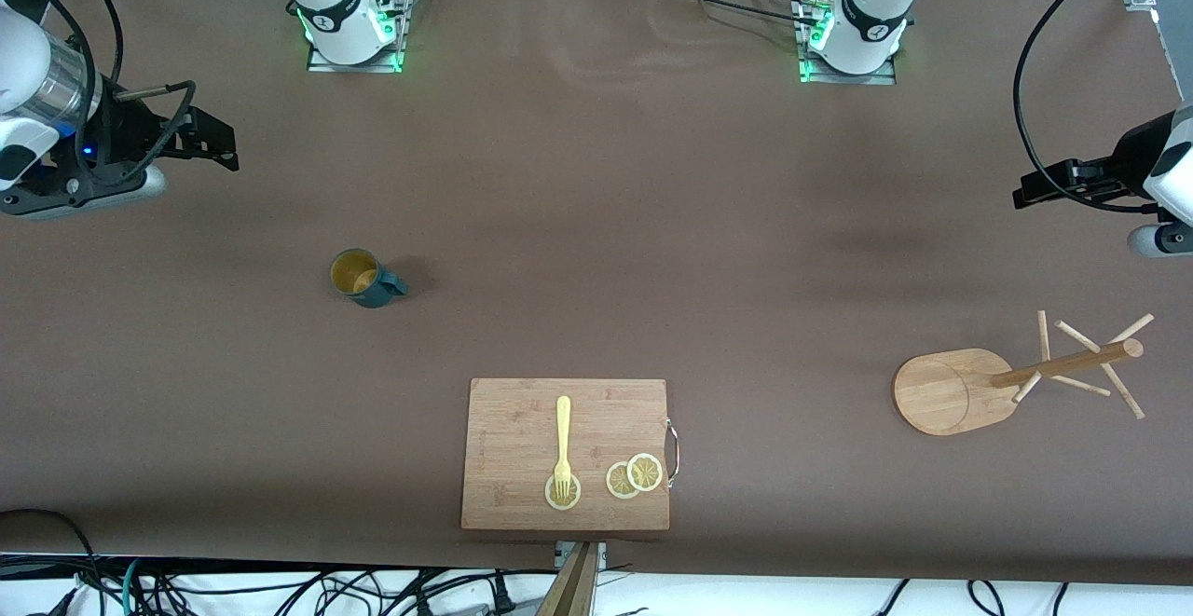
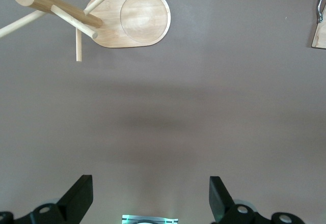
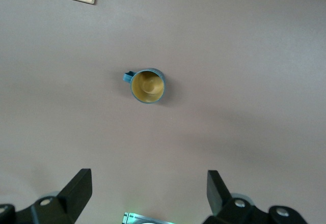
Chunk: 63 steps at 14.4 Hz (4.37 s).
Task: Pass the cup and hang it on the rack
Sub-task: 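Reach the right gripper down to the teal mug rim and close, then lift the teal mug with the right gripper toward the table middle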
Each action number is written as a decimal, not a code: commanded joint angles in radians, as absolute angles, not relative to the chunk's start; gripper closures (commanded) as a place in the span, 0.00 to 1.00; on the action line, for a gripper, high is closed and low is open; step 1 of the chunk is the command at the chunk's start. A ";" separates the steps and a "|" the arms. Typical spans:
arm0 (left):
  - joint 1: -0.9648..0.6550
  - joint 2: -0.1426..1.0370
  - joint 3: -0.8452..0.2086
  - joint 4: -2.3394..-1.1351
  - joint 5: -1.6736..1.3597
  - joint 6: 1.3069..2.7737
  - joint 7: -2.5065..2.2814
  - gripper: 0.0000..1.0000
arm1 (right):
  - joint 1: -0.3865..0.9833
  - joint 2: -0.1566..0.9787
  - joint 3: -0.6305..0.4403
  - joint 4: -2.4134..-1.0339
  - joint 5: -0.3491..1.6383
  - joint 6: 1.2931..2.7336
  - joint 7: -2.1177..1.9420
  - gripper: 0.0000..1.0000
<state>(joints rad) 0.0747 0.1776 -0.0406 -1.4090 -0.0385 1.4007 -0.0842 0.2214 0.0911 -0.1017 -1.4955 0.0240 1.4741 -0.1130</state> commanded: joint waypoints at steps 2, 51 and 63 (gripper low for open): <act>0.074 0.192 -0.041 -1.378 -0.031 1.394 -0.091 0.00 | 0.222 0.084 -0.098 -1.485 0.006 1.457 -0.118 0.00; 0.074 0.201 -0.041 -1.361 -0.031 1.394 -0.092 0.00 | 0.236 0.324 -0.101 -2.183 0.091 2.496 -0.063 0.98; 0.074 0.212 -0.043 -1.347 -0.031 1.388 -0.094 0.00 | 0.258 0.316 -0.035 -2.128 0.091 2.487 -0.003 1.00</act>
